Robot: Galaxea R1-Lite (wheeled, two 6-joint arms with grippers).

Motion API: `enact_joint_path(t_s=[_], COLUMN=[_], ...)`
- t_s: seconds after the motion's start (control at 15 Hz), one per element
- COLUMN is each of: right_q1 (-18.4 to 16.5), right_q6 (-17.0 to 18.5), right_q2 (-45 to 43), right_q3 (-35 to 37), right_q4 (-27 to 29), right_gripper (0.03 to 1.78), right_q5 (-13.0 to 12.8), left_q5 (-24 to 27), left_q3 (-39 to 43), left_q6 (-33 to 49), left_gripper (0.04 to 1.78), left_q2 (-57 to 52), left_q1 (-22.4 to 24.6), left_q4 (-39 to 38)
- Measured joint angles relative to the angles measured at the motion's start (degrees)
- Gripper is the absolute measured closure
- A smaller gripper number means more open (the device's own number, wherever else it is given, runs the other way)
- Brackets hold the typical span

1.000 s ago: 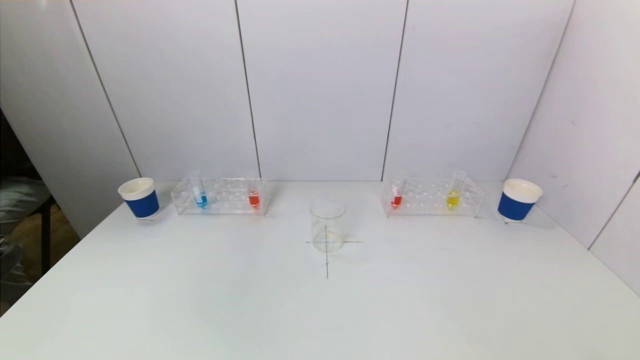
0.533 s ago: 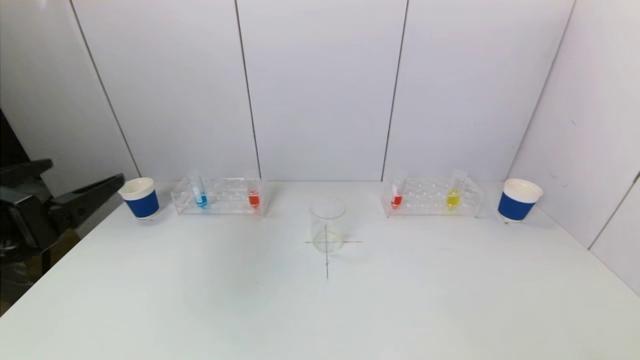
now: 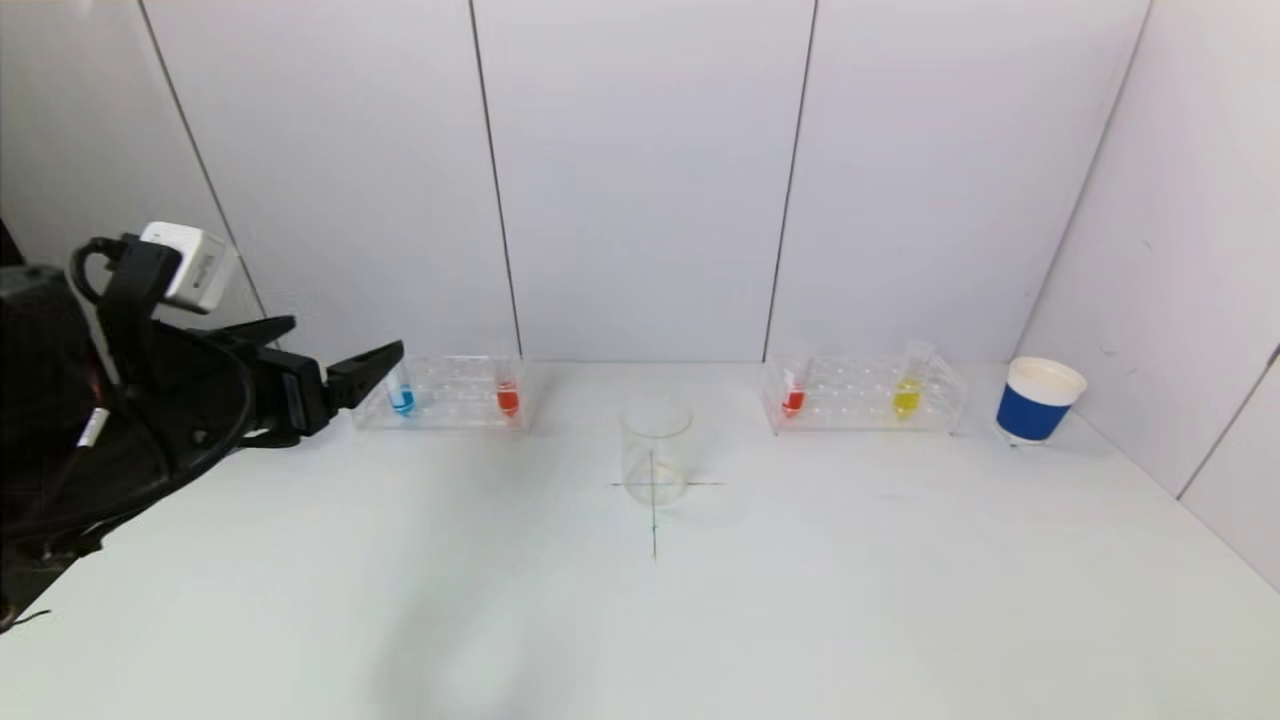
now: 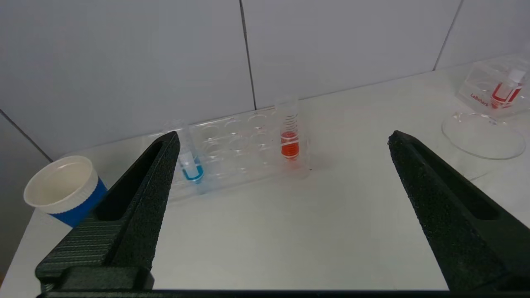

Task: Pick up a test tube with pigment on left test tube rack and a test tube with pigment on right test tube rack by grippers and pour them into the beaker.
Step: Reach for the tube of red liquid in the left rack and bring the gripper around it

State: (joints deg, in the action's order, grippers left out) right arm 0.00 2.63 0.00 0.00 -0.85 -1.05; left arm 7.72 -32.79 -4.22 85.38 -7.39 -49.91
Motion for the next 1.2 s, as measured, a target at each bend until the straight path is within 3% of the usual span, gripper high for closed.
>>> enact_joint_path(t_s=[0.6,1.2], right_q1=[0.00,0.00], right_q6=[0.00,0.00], right_q2=[0.00,0.00], right_q3=[0.00,0.00], right_q4=[0.00,0.00], right_gripper=[0.04,0.04], right_q5=[0.00,0.01], left_q5=[-10.30,-13.09], left_q3=[-2.73,-11.74], left_q6=[1.11,1.88], left_gripper=[0.06,0.06], left_q2=[26.92,39.14], left_q1=[-7.77,-8.44], left_q4=[-29.77,-31.01])
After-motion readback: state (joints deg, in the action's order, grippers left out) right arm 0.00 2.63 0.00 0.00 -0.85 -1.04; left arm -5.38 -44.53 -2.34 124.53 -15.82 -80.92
